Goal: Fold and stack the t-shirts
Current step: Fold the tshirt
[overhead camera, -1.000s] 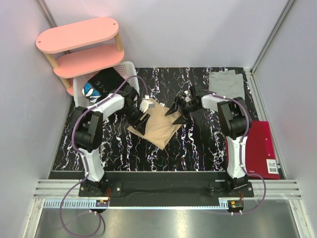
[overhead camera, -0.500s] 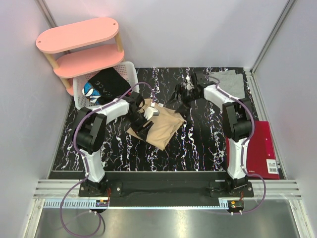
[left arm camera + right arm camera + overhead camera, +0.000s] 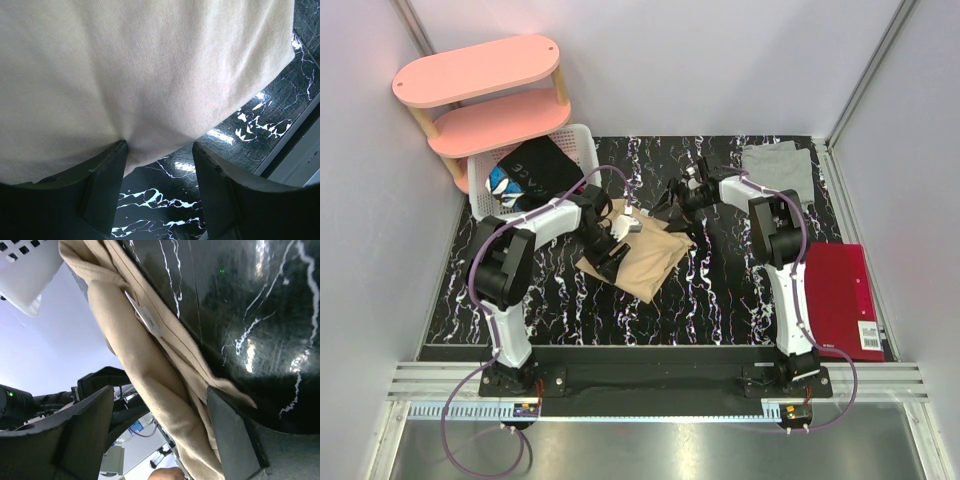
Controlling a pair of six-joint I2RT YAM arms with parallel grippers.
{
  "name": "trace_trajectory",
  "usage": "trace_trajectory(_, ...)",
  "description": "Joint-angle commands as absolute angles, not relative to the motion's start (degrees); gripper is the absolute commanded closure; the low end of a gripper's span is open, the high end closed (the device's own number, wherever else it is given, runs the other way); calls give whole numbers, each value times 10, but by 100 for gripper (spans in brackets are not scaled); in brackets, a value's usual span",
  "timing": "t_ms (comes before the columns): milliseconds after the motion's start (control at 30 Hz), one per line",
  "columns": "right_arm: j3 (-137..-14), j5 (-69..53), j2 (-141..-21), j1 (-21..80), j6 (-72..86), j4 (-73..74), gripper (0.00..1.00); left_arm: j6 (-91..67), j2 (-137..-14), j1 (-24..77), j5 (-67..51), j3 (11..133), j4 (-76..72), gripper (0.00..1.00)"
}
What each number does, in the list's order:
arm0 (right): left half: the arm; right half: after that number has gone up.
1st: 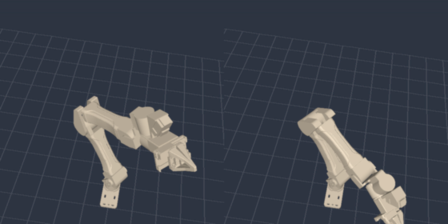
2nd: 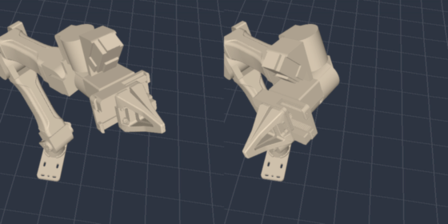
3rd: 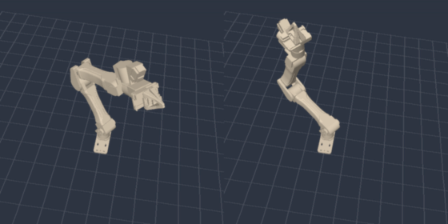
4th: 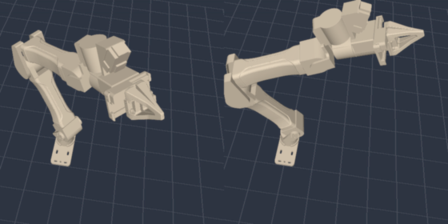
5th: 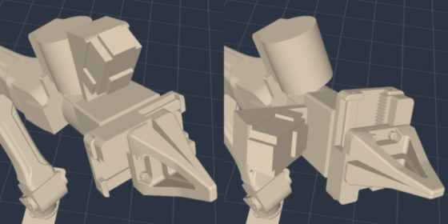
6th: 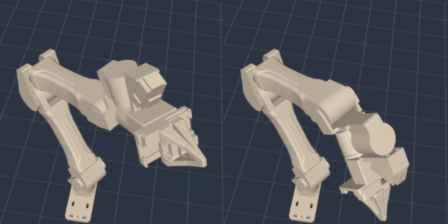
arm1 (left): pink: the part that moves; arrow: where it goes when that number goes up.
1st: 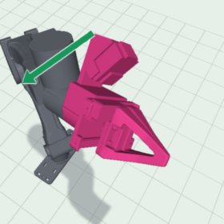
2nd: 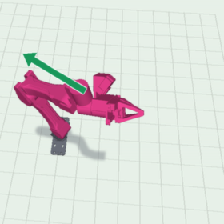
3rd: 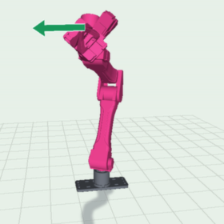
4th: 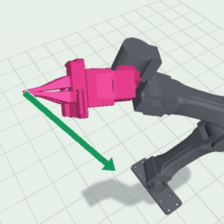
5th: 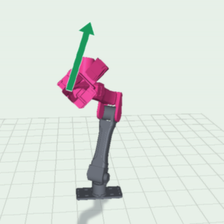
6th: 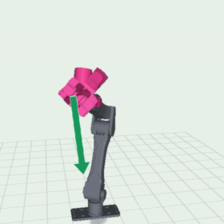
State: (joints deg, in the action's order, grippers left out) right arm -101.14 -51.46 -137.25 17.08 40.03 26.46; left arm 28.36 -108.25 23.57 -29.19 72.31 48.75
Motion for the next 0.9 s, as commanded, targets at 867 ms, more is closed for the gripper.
trace_trajectory(867, -749, -230, -1100, 215, 332, 326, 16, 304, -996, 178, -273, 826, 550, 36)
